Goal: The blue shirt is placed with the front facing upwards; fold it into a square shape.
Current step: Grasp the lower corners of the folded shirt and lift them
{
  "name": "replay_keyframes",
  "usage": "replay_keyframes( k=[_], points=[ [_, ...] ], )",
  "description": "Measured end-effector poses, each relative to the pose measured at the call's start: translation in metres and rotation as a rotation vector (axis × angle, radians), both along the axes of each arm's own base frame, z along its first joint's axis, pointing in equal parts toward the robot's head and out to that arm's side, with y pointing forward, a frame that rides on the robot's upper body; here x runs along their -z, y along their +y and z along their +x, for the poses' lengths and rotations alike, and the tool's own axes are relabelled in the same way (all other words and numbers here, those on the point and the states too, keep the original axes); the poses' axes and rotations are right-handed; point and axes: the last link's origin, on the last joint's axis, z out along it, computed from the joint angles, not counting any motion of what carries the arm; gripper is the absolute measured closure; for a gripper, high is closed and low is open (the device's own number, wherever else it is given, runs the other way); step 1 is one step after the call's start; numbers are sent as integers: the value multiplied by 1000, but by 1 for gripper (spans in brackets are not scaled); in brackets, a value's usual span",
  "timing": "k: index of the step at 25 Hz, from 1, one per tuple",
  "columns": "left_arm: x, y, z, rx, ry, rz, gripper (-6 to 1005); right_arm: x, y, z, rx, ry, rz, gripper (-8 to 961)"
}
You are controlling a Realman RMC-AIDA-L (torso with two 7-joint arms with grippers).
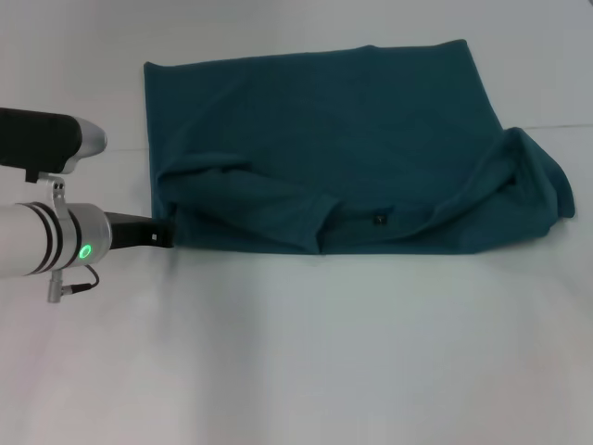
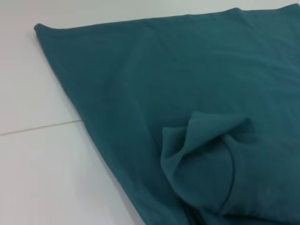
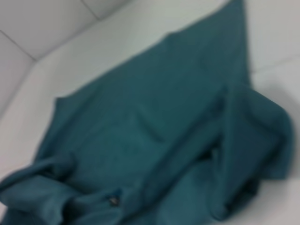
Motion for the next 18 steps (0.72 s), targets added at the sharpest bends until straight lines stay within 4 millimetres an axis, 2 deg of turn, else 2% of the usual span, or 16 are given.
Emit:
replay_keyframes(
  k=[4, 8, 13, 18],
  points=[
    [-2, -1, 0, 3, -4, -4, 964, -3, -7, 15, 95, -10, 12, 262],
    [-4, 1, 3, 14, -4, -12, 964, -3, -4, 20, 182, 22, 39, 267],
    [-7, 4, 7, 31, 2, -8, 965, 8, 7, 18, 246, 82, 71, 273],
    [-9, 4, 8, 35, 5, -6, 965, 26, 25, 6, 231, 82, 86, 280]
  ],
)
